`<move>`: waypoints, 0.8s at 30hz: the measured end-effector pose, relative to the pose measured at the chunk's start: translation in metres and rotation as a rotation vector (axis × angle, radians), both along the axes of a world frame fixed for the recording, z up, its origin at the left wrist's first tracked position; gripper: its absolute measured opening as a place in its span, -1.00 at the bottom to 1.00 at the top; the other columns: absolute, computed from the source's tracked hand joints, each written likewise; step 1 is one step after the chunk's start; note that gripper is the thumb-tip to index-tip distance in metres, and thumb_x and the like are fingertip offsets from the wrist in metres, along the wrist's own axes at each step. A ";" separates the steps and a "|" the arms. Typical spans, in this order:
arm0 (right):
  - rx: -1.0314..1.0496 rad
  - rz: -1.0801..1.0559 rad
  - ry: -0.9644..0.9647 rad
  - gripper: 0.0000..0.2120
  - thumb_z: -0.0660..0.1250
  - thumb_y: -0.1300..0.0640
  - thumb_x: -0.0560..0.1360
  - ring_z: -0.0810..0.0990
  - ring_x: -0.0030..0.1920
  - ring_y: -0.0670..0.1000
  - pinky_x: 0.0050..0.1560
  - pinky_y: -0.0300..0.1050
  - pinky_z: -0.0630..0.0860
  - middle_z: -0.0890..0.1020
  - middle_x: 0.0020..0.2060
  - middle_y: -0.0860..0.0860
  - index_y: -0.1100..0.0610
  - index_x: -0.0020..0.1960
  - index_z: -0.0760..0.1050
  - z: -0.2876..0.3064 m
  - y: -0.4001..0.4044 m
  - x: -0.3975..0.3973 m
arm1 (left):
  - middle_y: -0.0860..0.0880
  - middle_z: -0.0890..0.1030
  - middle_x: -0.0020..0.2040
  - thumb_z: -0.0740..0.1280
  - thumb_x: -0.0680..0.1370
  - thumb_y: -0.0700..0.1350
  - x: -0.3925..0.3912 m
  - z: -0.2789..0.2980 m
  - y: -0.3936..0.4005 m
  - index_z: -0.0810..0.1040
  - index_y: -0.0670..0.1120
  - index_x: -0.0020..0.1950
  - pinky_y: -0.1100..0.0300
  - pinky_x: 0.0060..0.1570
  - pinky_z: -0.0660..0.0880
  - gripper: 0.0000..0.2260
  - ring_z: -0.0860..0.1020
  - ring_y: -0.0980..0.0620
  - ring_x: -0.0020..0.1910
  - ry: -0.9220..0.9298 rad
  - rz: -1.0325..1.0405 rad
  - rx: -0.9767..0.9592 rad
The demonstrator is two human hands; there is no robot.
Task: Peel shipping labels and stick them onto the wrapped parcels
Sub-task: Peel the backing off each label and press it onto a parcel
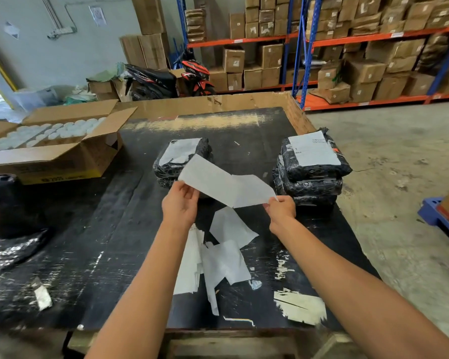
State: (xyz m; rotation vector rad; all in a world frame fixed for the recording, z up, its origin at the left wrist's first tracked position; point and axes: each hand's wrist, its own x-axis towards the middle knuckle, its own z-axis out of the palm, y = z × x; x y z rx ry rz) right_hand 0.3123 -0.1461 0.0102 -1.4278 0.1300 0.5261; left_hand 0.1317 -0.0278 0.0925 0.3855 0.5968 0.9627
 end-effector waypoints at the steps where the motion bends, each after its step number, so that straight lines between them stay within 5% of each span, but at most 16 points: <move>1: -0.047 -0.057 0.000 -0.91 0.24 0.33 0.63 0.65 -0.19 0.02 -0.30 -0.22 0.53 0.63 -0.02 0.14 0.24 0.01 0.52 -0.004 -0.001 0.000 | -0.20 0.65 0.04 0.24 0.61 -0.36 -0.002 0.001 0.002 0.54 -0.29 0.00 -0.01 0.28 0.53 -0.91 0.63 -0.12 0.09 -0.015 0.023 -0.009; 4: -0.111 -0.182 0.005 -0.81 0.27 0.38 0.57 0.55 -0.33 -0.07 -0.44 -0.26 0.42 0.64 -0.15 0.10 0.15 0.00 0.59 -0.013 -0.011 0.001 | -0.19 0.64 0.07 0.23 0.63 -0.34 -0.010 0.006 0.010 0.54 -0.28 0.04 -0.03 0.33 0.49 -0.90 0.58 -0.13 0.26 -0.068 0.106 -0.028; 6: -0.112 -0.133 0.005 -0.74 0.32 0.42 0.52 0.60 -0.24 -0.01 -0.30 -0.21 0.54 0.67 -0.08 0.12 0.08 -0.06 0.59 -0.017 -0.015 0.003 | -0.19 0.63 0.09 0.22 0.65 -0.31 -0.015 0.011 0.018 0.53 -0.28 0.06 -0.03 0.36 0.47 -0.90 0.56 -0.13 0.29 -0.122 0.162 -0.041; 9: -0.058 0.228 0.014 -0.72 0.29 0.50 0.53 0.59 -0.05 0.10 -0.04 -0.13 0.57 0.66 -0.03 0.19 0.16 -0.15 0.60 -0.021 -0.013 -0.004 | -0.18 0.62 0.08 0.23 0.65 -0.29 -0.017 0.018 0.020 0.53 -0.28 0.05 -0.01 0.38 0.45 -0.90 0.57 -0.11 0.21 -0.136 0.183 -0.020; 13: -0.122 0.630 -0.169 -0.73 0.27 0.40 0.59 0.54 -0.19 0.04 -0.19 -0.19 0.53 0.64 -0.14 0.13 0.13 -0.10 0.67 -0.022 -0.007 -0.026 | -0.14 0.62 0.05 0.21 0.67 -0.26 -0.005 0.025 0.011 0.54 -0.26 0.07 0.05 0.38 0.44 -0.87 0.60 -0.04 0.07 -0.109 0.137 0.023; 16: -0.349 0.869 -0.482 -0.74 0.33 0.22 0.59 0.55 -0.03 0.00 -0.03 -0.12 0.49 0.62 0.03 0.02 -0.02 0.21 0.64 -0.016 -0.008 -0.035 | -0.15 0.63 0.06 0.21 0.68 -0.25 0.003 0.028 0.004 0.53 -0.27 0.14 0.05 0.34 0.47 -0.86 0.60 -0.04 0.05 -0.071 0.117 0.048; 19: -0.282 0.699 -0.792 -0.52 0.39 0.15 0.55 0.52 0.15 -0.02 0.19 -0.11 0.48 0.51 0.25 -0.03 -0.08 0.44 0.45 0.004 -0.011 -0.036 | -0.12 0.65 -0.05 0.24 0.66 -0.26 0.006 0.028 -0.002 0.55 -0.23 -0.01 0.07 0.23 0.52 -0.88 0.62 -0.02 -0.03 -0.014 0.104 0.081; 22: 0.045 0.663 -0.846 -0.36 0.44 0.13 0.47 0.44 0.25 -0.14 0.21 -0.32 0.39 0.41 0.32 -0.10 -0.18 0.47 0.32 0.030 -0.011 -0.041 | -0.09 0.54 -0.21 0.23 0.62 -0.31 0.015 0.028 -0.013 0.50 -0.18 -0.16 0.10 0.06 0.53 -0.83 0.52 -0.01 -0.17 0.026 0.088 0.118; 24: -0.005 0.684 -0.996 -0.31 0.47 -0.01 0.42 0.38 0.36 -0.14 0.31 -0.26 0.32 0.34 0.38 -0.16 -0.20 0.47 0.28 0.038 -0.008 -0.047 | -0.08 0.54 -0.23 0.25 0.61 -0.32 0.024 0.027 -0.022 0.53 -0.18 -0.11 0.15 -0.04 0.56 -0.87 0.53 0.00 -0.18 0.052 0.078 0.126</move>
